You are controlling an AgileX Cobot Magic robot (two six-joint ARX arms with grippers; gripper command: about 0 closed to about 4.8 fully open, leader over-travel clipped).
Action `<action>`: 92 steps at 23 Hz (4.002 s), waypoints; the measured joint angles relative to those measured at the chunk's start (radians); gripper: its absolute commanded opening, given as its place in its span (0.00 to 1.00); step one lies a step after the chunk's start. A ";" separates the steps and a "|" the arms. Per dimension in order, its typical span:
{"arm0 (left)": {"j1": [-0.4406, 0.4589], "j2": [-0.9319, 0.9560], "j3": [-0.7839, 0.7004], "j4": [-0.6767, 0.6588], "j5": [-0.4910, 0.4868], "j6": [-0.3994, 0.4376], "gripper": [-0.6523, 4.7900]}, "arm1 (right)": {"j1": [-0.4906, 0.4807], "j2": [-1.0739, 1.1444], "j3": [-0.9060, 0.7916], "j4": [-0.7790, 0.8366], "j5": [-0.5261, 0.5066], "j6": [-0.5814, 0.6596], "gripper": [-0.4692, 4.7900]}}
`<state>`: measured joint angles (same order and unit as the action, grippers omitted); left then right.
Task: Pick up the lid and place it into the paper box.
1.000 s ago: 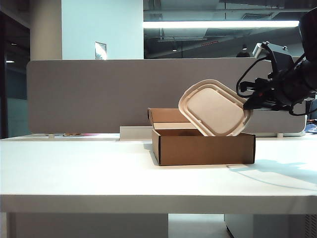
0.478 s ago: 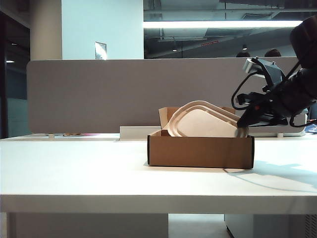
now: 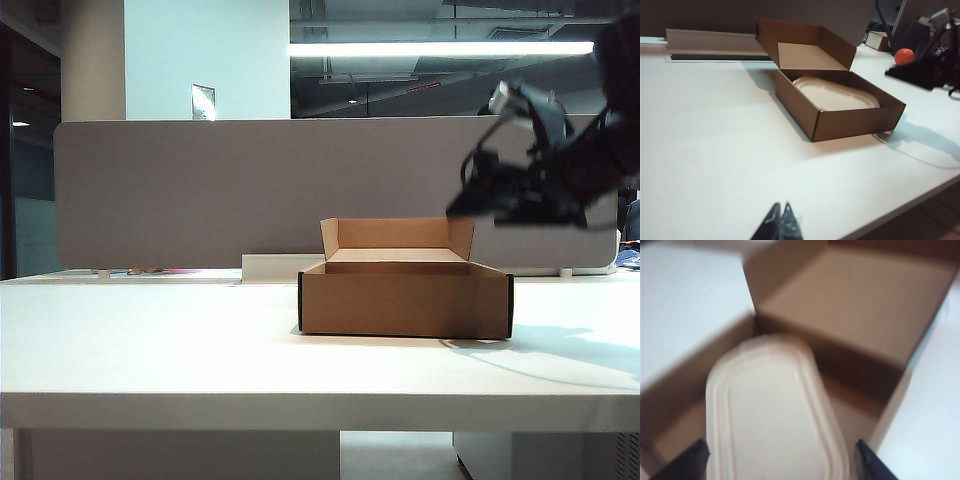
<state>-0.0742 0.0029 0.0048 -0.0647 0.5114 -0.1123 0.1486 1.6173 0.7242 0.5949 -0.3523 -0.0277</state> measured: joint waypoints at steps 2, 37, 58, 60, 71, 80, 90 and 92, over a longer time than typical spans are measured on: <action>0.000 0.000 0.000 0.000 0.000 0.000 0.11 | 0.000 -0.047 0.000 0.031 0.006 0.000 0.85; 0.000 0.000 0.000 0.000 -0.105 0.000 0.11 | -0.086 -1.613 -0.481 -0.806 0.484 0.208 0.08; 0.000 0.000 0.000 0.008 -0.130 0.000 0.11 | -0.087 -1.616 -0.701 -0.771 0.484 0.208 0.08; 0.000 0.000 0.000 0.008 -0.130 0.000 0.11 | -0.087 -1.616 -0.717 -0.759 0.484 0.208 0.08; 0.000 0.000 0.000 0.008 -0.195 0.007 0.11 | -0.089 -1.616 -0.717 -0.742 0.533 0.178 0.08; 0.000 0.001 0.000 0.008 -0.256 0.020 0.11 | -0.089 -1.616 -0.717 -0.743 0.492 0.126 0.08; 0.000 0.001 0.000 0.008 -0.259 0.030 0.11 | -0.087 -1.616 -0.718 -0.742 0.400 0.079 0.08; 0.000 0.001 0.000 0.008 -0.259 0.030 0.11 | -0.087 -1.616 -0.718 -0.743 0.400 0.080 0.08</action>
<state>-0.0738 0.0036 0.0048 -0.0566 0.2523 -0.0822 0.0612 0.0017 0.0067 -0.1478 0.0475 0.0521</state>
